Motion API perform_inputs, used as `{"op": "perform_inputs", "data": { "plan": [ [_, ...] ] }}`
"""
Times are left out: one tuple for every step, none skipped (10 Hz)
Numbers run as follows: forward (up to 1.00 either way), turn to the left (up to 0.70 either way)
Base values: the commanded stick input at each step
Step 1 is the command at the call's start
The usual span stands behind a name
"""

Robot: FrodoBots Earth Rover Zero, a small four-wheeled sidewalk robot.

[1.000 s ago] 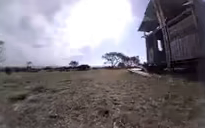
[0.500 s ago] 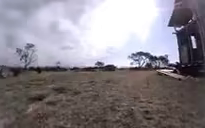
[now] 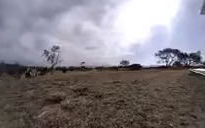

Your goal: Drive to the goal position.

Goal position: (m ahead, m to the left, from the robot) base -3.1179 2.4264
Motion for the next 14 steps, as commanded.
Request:
{"op": "perform_inputs", "data": {
  "plan": [
    [0.7, 0.0],
    [0.7, 0.0],
    [0.7, 0.0],
    [0.7, 0.0],
    [0.7, 0.0],
    [0.7, 0.0],
    [0.7, 0.0],
    [0.7, 0.0],
    [0.7, 0.0],
    [0.7, 0.0],
    [0.7, 0.0],
    [0.7, 0.0],
    [0.7, 0.0],
    [0.7, 0.0]
  ]
}}
